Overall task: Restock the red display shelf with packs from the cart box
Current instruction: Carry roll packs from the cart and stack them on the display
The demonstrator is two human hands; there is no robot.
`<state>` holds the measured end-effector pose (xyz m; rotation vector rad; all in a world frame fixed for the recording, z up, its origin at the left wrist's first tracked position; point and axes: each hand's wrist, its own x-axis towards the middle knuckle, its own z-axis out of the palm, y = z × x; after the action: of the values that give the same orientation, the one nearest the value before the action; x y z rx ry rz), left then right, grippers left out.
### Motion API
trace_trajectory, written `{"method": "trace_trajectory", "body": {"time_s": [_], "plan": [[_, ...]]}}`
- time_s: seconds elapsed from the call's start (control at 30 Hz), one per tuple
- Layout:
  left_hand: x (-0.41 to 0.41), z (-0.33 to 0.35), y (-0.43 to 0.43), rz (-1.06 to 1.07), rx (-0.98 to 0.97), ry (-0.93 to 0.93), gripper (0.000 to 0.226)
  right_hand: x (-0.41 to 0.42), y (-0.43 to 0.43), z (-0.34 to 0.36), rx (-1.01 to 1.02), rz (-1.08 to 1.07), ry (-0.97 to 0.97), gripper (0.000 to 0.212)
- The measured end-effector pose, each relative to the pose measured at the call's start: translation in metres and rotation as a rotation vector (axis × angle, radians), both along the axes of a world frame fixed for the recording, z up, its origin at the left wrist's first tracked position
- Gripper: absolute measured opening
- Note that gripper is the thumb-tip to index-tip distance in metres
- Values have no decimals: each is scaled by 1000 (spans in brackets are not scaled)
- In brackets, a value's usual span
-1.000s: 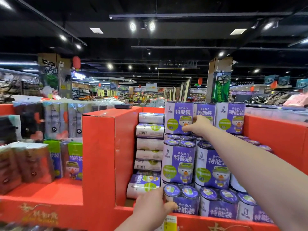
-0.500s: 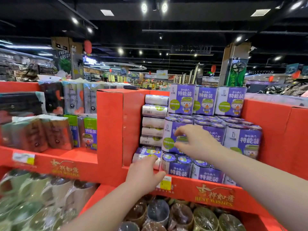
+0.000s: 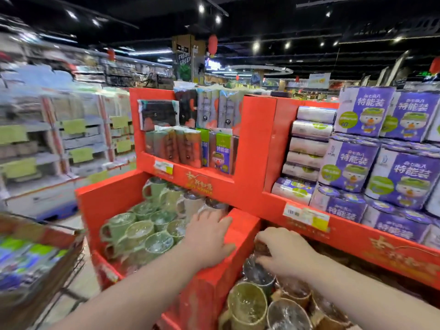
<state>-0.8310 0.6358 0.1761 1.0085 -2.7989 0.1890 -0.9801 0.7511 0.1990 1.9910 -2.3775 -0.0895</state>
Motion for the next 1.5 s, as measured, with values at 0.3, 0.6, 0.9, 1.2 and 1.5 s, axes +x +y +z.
{"method": "trace_trajectory", "body": {"time_s": [0.3, 0.6, 0.9, 1.2, 1.5], "plan": [[203, -47, -19, 296, 186, -106, 71, 163, -71, 1, -41, 190, -17, 44], [403, -94, -15, 540, 301, -170, 64, 351, -129, -2, -85, 382, -85, 42], [520, -122, -10, 679, 383, -152, 62, 467, -180, -23, -39, 525, -153, 43], [570, -132, -69, 824, 409, -166, 61, 523, -256, -103, 187, 640, -150, 41], [593, -116, -194, 908, 382, -195, 62, 538, -354, -161, 381, 679, -151, 38]]}}
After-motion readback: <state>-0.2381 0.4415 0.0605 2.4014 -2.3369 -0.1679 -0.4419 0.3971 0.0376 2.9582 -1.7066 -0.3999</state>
